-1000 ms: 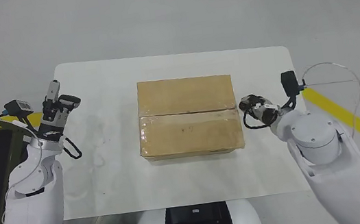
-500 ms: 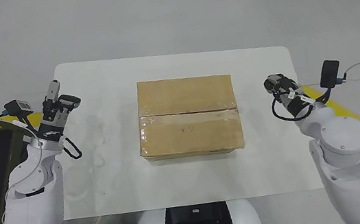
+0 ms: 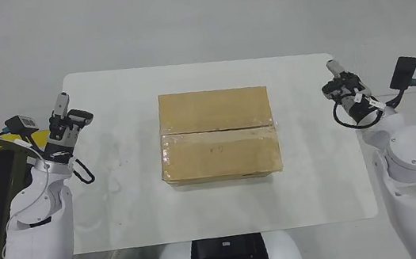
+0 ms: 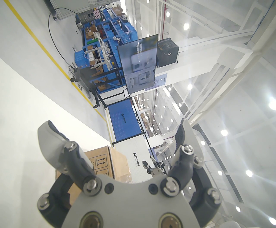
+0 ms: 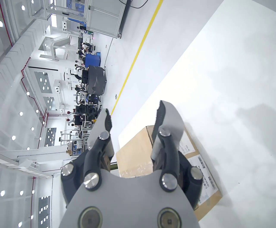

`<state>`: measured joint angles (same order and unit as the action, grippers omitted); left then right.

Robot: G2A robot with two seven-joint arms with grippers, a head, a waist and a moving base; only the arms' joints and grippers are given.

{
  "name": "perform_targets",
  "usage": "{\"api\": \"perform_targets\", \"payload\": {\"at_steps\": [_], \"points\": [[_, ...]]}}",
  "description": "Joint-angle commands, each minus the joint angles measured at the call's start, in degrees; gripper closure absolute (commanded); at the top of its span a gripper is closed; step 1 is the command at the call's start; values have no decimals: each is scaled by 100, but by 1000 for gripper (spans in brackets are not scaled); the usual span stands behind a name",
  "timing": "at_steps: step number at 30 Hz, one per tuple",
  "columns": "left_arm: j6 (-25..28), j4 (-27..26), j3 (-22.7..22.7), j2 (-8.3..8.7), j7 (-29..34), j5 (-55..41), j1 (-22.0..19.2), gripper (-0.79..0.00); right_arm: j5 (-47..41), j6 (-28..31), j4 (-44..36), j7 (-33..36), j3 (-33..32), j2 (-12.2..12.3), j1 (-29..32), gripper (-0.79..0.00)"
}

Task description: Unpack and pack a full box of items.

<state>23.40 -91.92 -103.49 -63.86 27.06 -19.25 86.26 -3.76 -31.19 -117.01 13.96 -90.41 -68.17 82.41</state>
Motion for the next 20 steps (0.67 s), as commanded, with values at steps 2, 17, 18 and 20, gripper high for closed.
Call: {"api": "perform_targets", "payload": {"at_steps": [2, 17, 18, 20], "points": [[0, 0, 0, 0, 0, 0, 0, -785, 0, -1, -1, -1, 0, 0, 1, -577], [0, 0, 0, 0, 0, 0, 0, -784, 0, -5, -4, -3, 2, 0, 2, -721], [0, 0, 0, 0, 0, 0, 0, -784, 0, -5, -4, -3, 2, 0, 2, -721], [0, 0, 0, 0, 0, 0, 0, -785, 0, -5, -4, -3, 2, 0, 2, -721]]}}
